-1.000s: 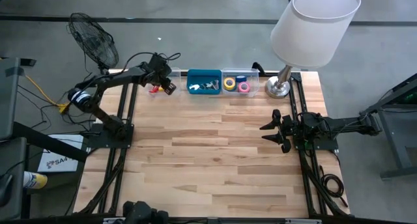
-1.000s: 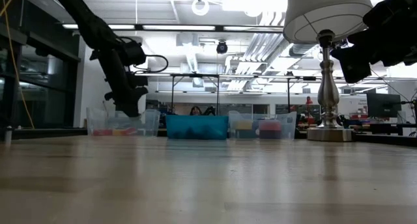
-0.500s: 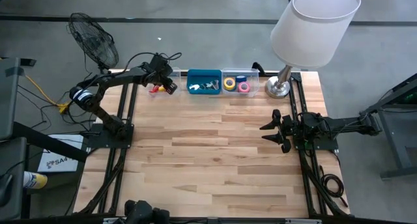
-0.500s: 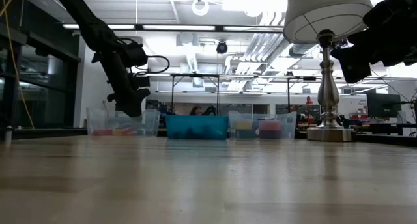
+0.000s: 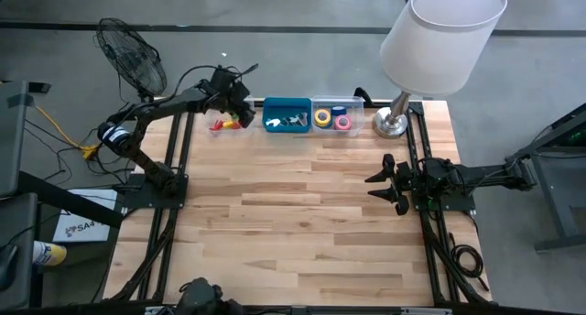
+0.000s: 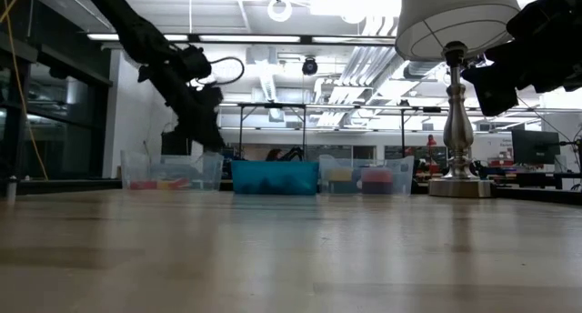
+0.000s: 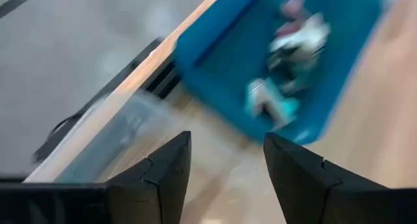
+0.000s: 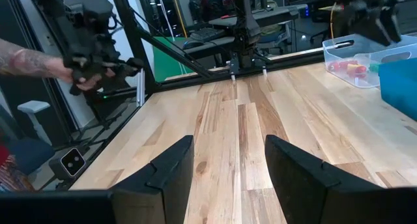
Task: Pick and place Stapler, Stapler remover, tape
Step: Return to Home Position
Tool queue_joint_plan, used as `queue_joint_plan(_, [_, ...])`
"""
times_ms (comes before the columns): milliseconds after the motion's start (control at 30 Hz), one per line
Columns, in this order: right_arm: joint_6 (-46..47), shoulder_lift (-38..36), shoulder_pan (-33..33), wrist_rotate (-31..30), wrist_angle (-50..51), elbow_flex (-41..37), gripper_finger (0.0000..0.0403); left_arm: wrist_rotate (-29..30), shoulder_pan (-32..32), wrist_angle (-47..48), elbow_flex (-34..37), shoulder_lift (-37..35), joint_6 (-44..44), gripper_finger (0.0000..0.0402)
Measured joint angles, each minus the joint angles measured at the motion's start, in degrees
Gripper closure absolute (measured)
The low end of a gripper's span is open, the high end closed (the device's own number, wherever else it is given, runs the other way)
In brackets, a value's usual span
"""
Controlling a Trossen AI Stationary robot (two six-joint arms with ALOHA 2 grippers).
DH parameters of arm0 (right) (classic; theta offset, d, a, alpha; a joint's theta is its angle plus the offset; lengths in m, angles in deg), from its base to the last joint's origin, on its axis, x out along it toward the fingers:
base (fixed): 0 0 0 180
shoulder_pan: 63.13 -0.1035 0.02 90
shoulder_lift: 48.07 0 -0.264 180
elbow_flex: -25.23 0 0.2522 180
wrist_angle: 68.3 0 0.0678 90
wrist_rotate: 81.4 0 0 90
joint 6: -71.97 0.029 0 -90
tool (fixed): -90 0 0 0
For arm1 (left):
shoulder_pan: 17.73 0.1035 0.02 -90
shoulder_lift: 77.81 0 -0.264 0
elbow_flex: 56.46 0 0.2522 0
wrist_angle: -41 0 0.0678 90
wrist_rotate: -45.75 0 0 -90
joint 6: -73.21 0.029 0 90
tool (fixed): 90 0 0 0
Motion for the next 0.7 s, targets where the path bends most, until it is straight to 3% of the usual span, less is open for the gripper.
queue_joint_plan(133, [-0.02, -0.02, 0.02, 0.0, 0.0, 0.0, 0.0222, -3.83, -1.67, -0.52, -1.65, -2.54, -1.46, 0.0211])
queue_joint_plan(367, [-0.02, 0.0, 0.02, 0.0, 0.0, 0.02, 0.0222, 3.9, -10.02, 0.57, -1.69, -10.73, -2.77, 0.0219])
queue_joint_plan(700, [0.0, -0.02, 0.01, 0.0, 0.0, 0.0, 0.0222, 14.67, -26.44, 4.0, -1.67, -19.29, -3.01, 0.0335])
